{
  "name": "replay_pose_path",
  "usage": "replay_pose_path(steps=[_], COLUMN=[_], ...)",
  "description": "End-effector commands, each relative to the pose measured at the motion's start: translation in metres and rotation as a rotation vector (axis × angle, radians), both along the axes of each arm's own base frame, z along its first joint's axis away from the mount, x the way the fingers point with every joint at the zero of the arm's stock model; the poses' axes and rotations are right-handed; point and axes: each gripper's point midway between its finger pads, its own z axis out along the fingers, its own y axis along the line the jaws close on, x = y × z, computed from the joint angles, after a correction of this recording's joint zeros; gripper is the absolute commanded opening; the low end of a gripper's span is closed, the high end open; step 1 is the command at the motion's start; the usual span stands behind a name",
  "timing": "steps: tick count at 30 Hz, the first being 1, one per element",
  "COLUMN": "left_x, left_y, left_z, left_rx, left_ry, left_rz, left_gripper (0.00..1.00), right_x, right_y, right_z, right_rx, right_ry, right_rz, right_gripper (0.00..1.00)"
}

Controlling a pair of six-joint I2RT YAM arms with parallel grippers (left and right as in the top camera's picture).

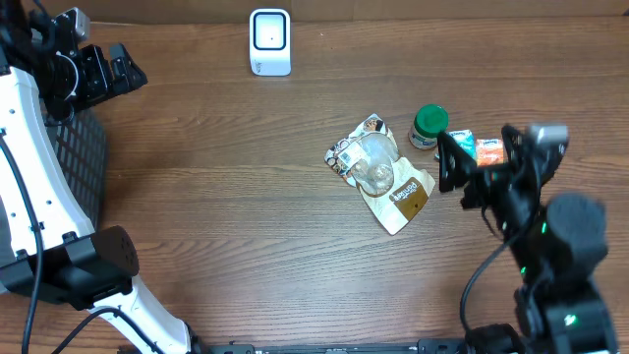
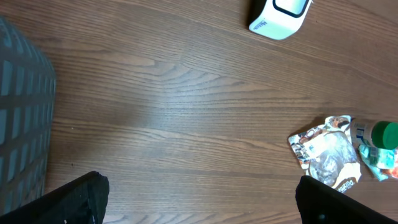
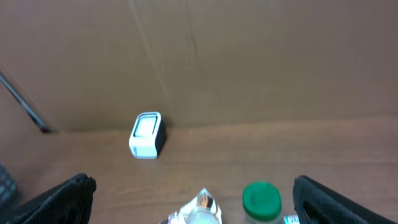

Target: Scan the item barcode

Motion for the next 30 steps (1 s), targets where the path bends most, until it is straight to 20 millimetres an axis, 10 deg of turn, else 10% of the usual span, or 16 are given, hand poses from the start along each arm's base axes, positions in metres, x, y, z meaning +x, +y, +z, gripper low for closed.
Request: replay_pose_path(steps=[1,16,30], left_x=[0.000,0.000,0.000], left_y=[-0.001,-0.001,-0.001], left_z=[0.008,0.008,0.008], left_rx=[0.011,0.011,0.011], left_ry=[-0.027,-0.027,-0.027], left_rz=[-0.006,-0.006,-0.006], left_gripper=[1.00,1.00,1.00], right_x=[-0.015,-0.040,-0.041], right_y=[-0.008,-0.014,-0.016], right_z=[-0.025,-0.122,-0.152], right_rx=[0.005,0.027,0.014], right_ry=[-0.056,-0.188,-0.107], right_rz=[-0.023,-0.033,-0.037], right_gripper=[1.00,1.00,1.00])
